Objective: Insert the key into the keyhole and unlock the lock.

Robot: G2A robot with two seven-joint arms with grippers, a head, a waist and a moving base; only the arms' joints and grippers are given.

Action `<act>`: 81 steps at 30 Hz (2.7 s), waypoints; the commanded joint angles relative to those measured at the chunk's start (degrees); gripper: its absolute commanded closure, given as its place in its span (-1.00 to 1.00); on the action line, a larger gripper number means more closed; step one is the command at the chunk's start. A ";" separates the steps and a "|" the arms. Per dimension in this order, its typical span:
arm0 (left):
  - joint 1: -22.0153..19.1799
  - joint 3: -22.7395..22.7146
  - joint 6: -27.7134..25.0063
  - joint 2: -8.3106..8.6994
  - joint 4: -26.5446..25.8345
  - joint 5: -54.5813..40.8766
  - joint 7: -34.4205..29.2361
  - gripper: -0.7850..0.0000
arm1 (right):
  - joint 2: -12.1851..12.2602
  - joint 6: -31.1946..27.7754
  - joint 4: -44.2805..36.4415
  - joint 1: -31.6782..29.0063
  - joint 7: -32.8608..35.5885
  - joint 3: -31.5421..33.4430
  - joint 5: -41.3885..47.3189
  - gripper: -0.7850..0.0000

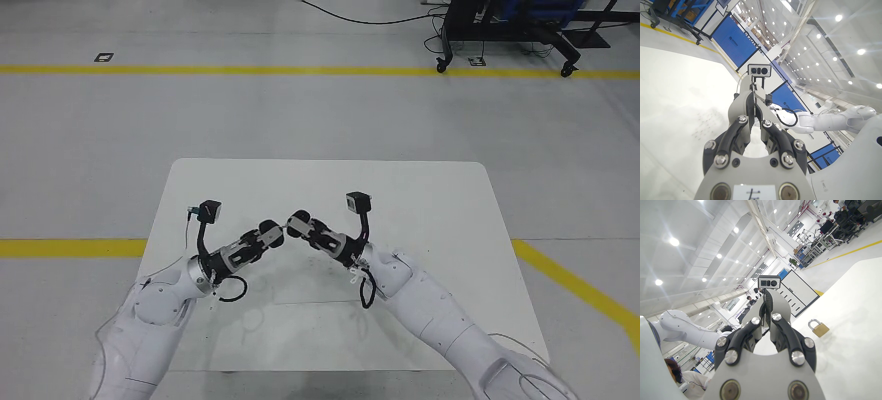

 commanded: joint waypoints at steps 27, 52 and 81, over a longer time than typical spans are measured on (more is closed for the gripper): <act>0.64 -0.54 2.44 0.65 -0.85 -1.92 -0.10 1.00 | 0.45 2.97 -0.74 -0.21 3.17 1.13 -2.01 -1.00; -2.21 2.90 5.26 2.53 -0.92 0.53 -16.19 1.00 | 9.43 22.08 -19.80 -8.40 36.36 14.60 1.50 0.31; -3.46 4.66 2.59 3.50 0.07 0.10 -13.61 -1.00 | 10.11 22.64 -19.08 -7.75 38.45 13.30 3.22 1.00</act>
